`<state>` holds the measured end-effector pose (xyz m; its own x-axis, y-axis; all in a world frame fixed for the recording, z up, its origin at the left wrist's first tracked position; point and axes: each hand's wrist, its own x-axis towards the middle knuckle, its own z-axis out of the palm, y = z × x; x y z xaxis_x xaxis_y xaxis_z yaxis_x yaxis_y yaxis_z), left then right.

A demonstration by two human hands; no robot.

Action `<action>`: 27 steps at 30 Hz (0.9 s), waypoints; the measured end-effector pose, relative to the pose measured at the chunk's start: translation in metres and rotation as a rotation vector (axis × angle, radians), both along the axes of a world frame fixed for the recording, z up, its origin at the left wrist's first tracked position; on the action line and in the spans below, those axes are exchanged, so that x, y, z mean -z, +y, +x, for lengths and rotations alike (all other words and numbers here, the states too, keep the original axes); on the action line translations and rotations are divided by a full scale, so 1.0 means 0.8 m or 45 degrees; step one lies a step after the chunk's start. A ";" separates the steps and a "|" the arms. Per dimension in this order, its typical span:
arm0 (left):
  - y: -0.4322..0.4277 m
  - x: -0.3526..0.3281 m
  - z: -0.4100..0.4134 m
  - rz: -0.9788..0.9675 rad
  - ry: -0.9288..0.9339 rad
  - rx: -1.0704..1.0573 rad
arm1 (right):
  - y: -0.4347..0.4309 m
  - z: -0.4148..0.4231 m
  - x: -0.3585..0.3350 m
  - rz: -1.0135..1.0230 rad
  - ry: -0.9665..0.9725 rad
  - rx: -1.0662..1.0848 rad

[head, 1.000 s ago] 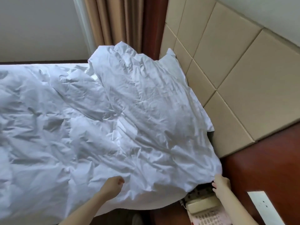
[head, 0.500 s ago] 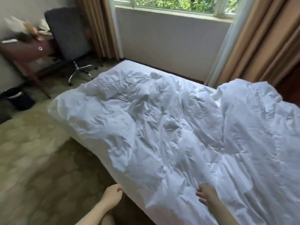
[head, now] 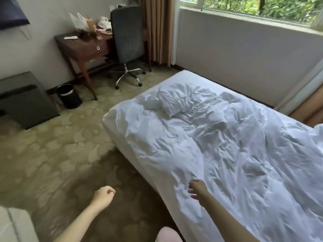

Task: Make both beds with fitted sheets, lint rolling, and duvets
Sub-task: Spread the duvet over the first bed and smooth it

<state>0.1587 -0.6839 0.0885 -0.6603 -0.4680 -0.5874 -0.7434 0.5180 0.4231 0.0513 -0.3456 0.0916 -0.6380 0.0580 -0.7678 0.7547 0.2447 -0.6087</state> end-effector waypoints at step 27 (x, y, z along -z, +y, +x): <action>-0.311 0.041 -0.592 0.558 -0.268 -0.512 | -0.318 -0.417 0.058 -0.013 -0.309 0.289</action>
